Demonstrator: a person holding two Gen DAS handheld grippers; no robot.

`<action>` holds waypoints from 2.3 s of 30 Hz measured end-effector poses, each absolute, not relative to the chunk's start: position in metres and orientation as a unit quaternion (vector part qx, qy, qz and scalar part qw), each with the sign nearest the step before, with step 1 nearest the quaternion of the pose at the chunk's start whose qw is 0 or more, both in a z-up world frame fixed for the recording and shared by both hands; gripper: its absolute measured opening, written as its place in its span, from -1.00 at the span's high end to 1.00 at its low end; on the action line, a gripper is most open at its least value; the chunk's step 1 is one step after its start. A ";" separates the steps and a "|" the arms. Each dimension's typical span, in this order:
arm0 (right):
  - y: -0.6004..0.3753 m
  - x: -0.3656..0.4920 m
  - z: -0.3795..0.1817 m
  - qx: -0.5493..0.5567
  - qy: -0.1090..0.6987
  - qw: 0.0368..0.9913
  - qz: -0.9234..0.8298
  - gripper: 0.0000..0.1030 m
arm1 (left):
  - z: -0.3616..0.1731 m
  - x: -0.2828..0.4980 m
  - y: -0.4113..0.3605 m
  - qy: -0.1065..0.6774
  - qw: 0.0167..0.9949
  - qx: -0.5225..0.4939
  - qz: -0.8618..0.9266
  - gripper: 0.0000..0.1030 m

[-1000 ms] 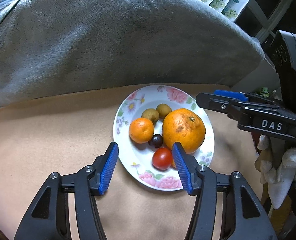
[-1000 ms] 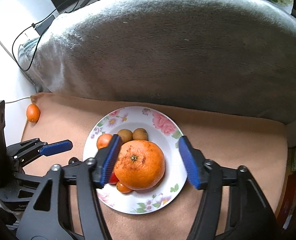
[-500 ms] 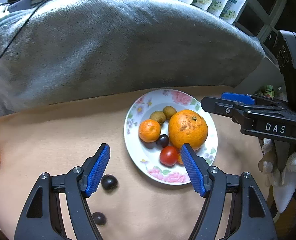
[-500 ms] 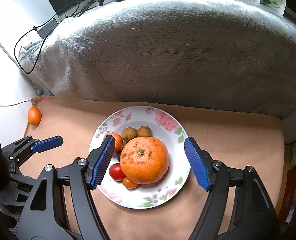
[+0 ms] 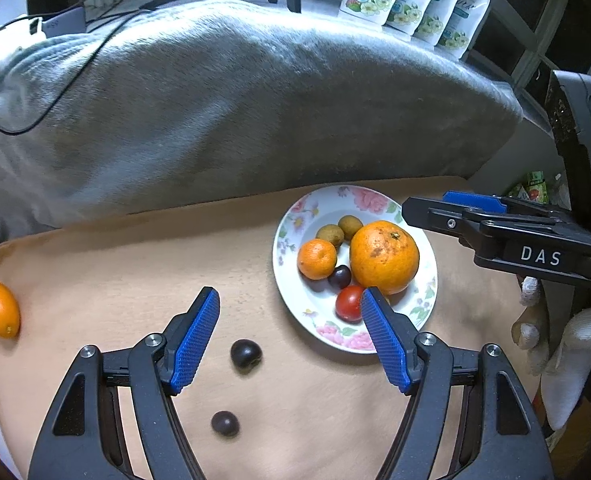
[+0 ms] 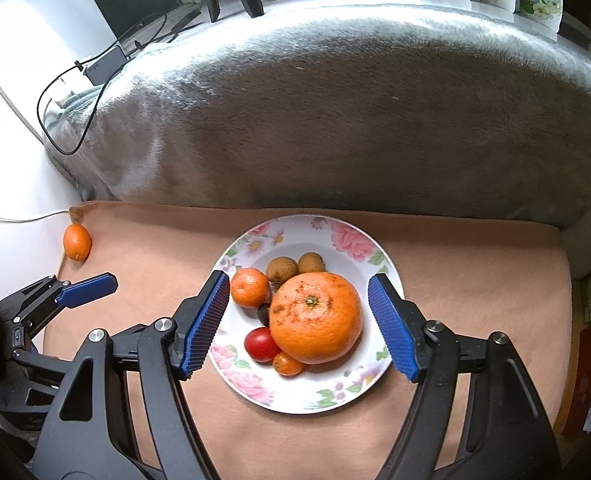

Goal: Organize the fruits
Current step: 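Withdraw both grippers from the plate, then move the right gripper toward the large orange at the cloth edge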

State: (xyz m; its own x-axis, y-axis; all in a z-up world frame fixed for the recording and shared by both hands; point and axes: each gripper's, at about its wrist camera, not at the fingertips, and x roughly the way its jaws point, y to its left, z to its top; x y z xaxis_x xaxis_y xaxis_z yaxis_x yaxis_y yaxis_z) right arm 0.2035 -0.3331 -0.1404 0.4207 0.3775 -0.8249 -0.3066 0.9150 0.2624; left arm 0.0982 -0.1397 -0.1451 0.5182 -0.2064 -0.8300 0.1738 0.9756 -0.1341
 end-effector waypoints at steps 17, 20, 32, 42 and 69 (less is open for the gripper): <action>-0.264 0.205 -0.127 0.031 0.486 0.841 0.236 -0.57 | -0.135 0.086 -0.073 0.462 0.883 -0.049 -0.073 -0.42; -0.243 0.208 -0.126 0.019 0.488 0.836 0.250 -0.63 | -0.136 0.082 -0.055 0.461 0.884 -0.060 -0.057 -0.42; -0.139 0.206 -0.121 -0.074 0.479 0.821 0.303 -0.65 | -0.148 0.061 0.030 0.457 0.882 -0.113 0.030 -0.42; -0.070 0.201 -0.125 -0.101 0.473 0.798 0.359 -0.65 | -0.163 0.045 0.090 0.448 0.876 -0.153 0.091 -0.42; 0.095 0.189 -0.162 -0.138 0.491 0.713 0.482 -0.65 | -0.214 0.039 0.169 0.429 0.868 -0.211 0.131 -0.42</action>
